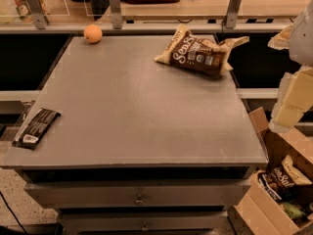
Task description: Move brown chip bag near rxbar chocolate
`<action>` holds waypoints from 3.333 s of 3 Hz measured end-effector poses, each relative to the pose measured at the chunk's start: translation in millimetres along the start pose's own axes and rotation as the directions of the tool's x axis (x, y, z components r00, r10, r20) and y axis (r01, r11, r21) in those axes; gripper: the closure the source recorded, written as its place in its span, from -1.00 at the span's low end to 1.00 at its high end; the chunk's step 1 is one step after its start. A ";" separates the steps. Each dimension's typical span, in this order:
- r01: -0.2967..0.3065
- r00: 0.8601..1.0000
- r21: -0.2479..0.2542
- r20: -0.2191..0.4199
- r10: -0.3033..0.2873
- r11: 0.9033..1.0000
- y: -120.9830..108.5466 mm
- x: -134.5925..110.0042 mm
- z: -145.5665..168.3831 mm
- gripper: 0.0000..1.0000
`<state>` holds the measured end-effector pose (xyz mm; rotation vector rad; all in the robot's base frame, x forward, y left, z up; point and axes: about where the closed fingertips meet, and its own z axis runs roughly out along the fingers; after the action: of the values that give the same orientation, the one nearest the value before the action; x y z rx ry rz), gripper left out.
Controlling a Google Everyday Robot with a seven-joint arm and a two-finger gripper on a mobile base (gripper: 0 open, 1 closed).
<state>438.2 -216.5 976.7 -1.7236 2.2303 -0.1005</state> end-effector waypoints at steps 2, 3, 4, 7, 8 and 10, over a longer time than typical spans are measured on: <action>0.041 0.999 0.049 -0.034 -0.040 0.998 -15.4 2.2 5.7 -1.00; 0.149 0.982 0.119 -0.133 -0.133 0.982 -62.8 9.0 23.0 -1.00; 0.288 0.941 0.212 -0.245 -0.234 0.934 -98.2 23.2 28.9 -1.00; 0.388 0.910 0.248 -0.257 -0.325 0.888 -112.4 12.5 30.8 -1.00; 0.468 0.876 0.244 -0.257 -0.409 0.849 -126.1 14.4 51.0 -1.00; 0.600 0.799 0.271 -0.239 -0.551 0.753 -158.9 -4.6 92.7 -1.00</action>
Offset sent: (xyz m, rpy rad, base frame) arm 0.0662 -0.0239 -0.0131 -0.2230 -0.1531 0.0863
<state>614.2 -242.2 929.3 -2.1833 1.5455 -0.7267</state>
